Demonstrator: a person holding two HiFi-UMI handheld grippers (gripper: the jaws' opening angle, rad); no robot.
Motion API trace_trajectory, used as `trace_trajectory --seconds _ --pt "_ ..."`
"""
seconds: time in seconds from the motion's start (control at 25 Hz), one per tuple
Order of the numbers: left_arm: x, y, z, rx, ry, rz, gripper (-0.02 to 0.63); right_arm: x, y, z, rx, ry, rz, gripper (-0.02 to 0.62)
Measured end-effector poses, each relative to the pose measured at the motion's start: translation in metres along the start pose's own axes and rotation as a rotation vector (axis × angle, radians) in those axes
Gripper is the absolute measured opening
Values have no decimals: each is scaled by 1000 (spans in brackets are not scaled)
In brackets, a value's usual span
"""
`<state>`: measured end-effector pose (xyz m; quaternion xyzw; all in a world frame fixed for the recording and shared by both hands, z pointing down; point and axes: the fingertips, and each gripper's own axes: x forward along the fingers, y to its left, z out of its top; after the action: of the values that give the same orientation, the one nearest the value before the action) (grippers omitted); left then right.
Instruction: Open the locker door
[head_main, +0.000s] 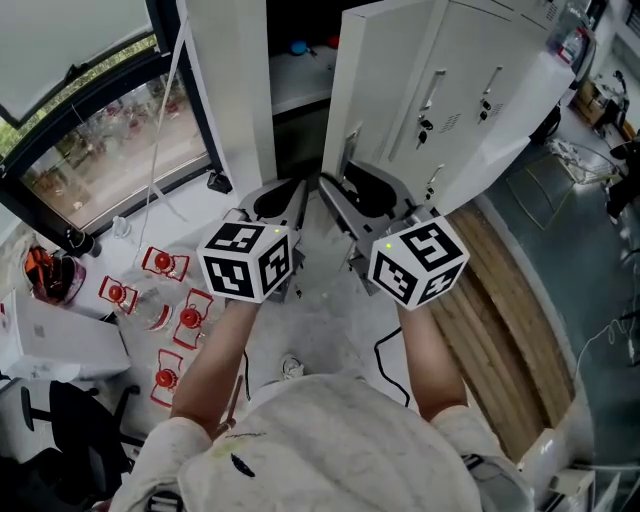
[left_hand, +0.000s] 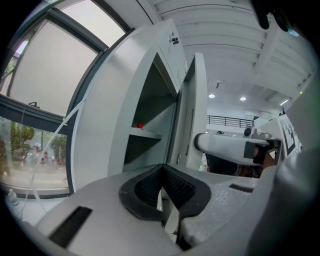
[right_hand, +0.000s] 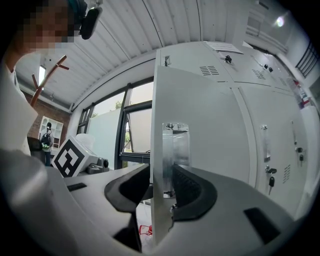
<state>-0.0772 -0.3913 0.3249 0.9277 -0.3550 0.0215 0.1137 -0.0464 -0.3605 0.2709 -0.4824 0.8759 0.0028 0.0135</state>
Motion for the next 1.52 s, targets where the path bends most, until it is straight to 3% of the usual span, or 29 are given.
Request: trace_trajectory --seconds 0.36,1.52 --pt "11 -46 -2 22 1 -26 6 -41 -8 1 -2 5 19 161" --pt "61 -128 -12 61 32 -112 6 -123 -70 5 44 -62 -73 140"
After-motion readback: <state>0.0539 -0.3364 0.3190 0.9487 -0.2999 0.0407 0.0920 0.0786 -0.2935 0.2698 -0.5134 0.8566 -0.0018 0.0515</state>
